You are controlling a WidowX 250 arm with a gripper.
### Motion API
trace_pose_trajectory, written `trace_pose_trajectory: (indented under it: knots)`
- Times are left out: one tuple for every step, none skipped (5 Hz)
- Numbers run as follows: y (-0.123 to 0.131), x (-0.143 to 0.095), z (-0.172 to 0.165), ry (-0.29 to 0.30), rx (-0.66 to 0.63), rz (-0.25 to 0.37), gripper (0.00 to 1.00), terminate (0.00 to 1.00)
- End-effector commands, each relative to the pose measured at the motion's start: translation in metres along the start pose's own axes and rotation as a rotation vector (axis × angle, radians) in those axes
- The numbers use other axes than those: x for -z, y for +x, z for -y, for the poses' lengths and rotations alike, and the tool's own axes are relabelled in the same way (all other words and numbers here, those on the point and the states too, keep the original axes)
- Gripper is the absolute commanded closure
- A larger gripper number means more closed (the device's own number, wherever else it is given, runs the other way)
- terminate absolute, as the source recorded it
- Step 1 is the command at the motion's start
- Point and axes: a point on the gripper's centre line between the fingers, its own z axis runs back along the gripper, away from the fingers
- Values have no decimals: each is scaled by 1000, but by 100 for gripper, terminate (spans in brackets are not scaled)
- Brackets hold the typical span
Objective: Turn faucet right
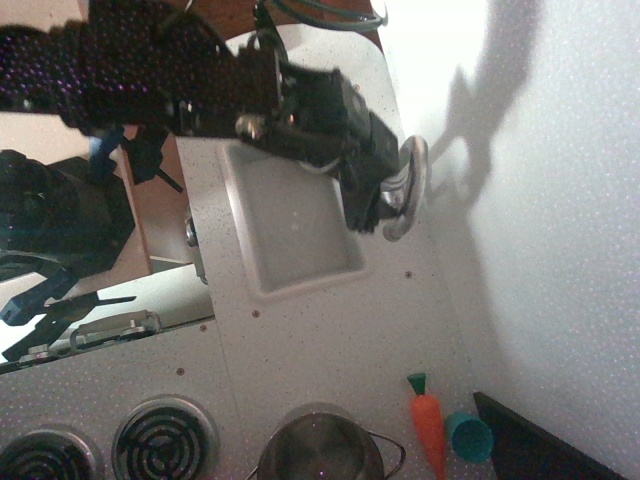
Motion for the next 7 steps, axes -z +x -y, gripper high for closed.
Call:
trace_pose_trajectory:
  knots:
    - [11, -18, 3, 7, 17, 70, 0, 0]
    - [18, -25, 0, -12, 21, 145, 0, 0]
    - [20, -31, 2, -29, 46, 208, 0, 0]
    - [20, -37, 5, -109, 65, 306, 0, 0]
    - [20, -39, 8, -187, 86, 349, 0, 0]
    - [20, -39, 8, -187, 86, 349, 0, 0]
    - [20, -39, 8, -187, 86, 349, 0, 100]
